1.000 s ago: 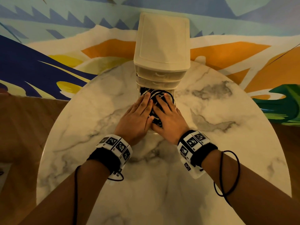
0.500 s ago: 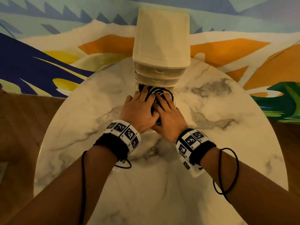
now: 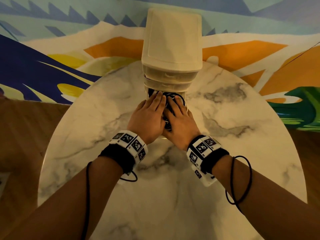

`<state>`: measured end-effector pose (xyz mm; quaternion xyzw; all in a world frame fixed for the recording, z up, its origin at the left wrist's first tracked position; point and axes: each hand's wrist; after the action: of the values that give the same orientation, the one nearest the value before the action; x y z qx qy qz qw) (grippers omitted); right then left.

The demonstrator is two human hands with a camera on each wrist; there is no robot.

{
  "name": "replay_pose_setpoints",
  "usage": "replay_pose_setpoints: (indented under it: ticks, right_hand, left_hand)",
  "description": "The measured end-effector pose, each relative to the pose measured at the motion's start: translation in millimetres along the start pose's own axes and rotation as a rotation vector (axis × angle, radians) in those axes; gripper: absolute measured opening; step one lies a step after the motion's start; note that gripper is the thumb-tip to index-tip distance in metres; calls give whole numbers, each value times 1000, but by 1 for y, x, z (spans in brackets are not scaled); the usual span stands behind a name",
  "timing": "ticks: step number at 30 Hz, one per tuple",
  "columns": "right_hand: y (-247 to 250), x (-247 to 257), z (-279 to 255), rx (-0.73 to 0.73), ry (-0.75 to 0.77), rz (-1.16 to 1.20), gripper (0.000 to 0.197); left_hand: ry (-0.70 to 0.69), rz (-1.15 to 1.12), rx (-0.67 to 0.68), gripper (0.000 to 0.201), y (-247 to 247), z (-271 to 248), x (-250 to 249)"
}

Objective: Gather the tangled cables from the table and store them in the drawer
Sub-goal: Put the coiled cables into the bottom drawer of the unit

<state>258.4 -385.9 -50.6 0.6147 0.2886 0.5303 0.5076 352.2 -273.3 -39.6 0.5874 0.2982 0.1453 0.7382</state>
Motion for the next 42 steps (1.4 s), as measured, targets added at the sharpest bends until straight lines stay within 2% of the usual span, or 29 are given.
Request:
replay_pose_setpoints:
  ticks: [3, 8, 14, 17, 24, 26, 29, 31, 34, 38, 42]
  right_hand:
    - [-2, 3, -5, -107, -18, -54, 88]
    - [-9, -2, -1, -73, -74, 32, 99]
    - [-9, -4, 9, -133, 43, 147, 102]
    - [-13, -3, 13, -174, 92, 150, 99]
    - [-4, -19, -10, -351, 48, 193, 81]
    - [1, -30, -16, -417, -82, 257, 72]
    - [5, -37, -6, -561, -453, 515, 54]
    - [5, -36, 9, -574, -550, 524, 41]
    - [6, -34, 28, -576, -480, 439, 19]
    - [10, -34, 39, -542, -289, 388, 20]
    - [13, -33, 48, -461, -207, 389, 20]
  left_hand:
    - [-20, 53, 24, 61, 0, 3, -1]
    - [-18, 90, 52, 60, -6, 2, -2]
    - [-12, -182, -19, 60, -11, -4, 15]
    - [-34, -164, -20, 59, -12, -6, 18]
    - [0, -90, -45, 62, -14, -9, 7]
    - [0, -83, -50, 57, -14, -9, 7]
    - [-2, -71, -48, 55, -13, -9, 7]
    - [4, -72, -41, 56, -13, -9, 6]
    - [9, -88, -33, 58, -13, -10, 7]
    - [17, -139, -49, 61, -17, -12, 9]
    - [31, -156, -88, 65, -19, -13, 9]
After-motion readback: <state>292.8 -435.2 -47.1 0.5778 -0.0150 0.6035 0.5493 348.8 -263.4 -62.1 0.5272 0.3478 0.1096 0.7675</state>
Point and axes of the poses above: each hand's wrist, its own z-axis towards the middle knuckle, its own y-axis out of the back of the hand, x = y × z, and after that the axes turned 15 degrees about -x, right-handed
